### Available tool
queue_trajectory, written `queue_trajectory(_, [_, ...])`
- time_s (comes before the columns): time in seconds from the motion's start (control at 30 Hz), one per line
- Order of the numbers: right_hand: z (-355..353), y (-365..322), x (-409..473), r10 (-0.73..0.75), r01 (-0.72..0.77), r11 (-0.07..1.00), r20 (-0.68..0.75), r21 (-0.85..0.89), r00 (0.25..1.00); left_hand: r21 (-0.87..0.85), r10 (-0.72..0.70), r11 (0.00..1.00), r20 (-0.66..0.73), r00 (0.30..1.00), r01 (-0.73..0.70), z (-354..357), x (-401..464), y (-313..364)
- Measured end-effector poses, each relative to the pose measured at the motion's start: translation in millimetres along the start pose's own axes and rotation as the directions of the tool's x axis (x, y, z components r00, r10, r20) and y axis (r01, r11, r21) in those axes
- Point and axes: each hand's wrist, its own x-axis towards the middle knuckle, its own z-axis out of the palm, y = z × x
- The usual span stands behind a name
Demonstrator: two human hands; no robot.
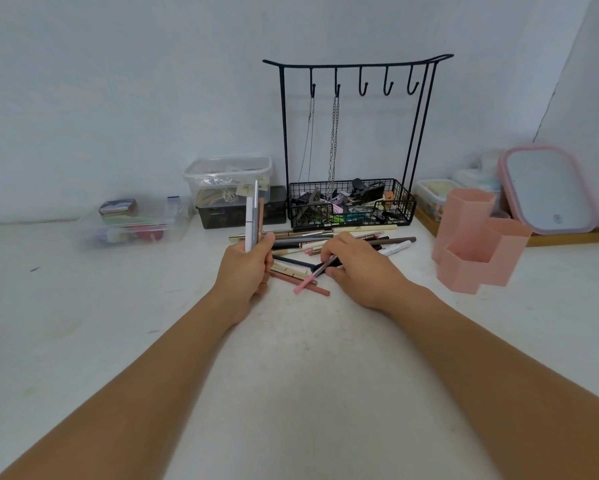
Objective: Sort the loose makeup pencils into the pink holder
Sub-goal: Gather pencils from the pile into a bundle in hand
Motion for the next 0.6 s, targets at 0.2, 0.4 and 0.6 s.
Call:
queue_trajectory(0.2, [-2.4,-4.3,-3.2,-0.044,0.08,0.984,-0.213,0.162,0.976,-0.088,0.018,0.996,0.064,0.998,-0.013,-3.3,-2.1,2.2])
queue_trajectory(0.4, [-4.7,-36.2,-7.7,0.249,0.03,0.649,-0.25,0.76,0.936,-0.146,0.155,0.981,0.21,0.965,-0.126,-4.1,-9.8,0.8])
queue_trajectory(0.6, [-6.0,-46.2,-12.0,0.259,-0.075,0.269,0.003,0.96,0.966,-0.007,0.28,0.953,0.396,0.875,-0.302,-1.0,-15.8,-3.1])
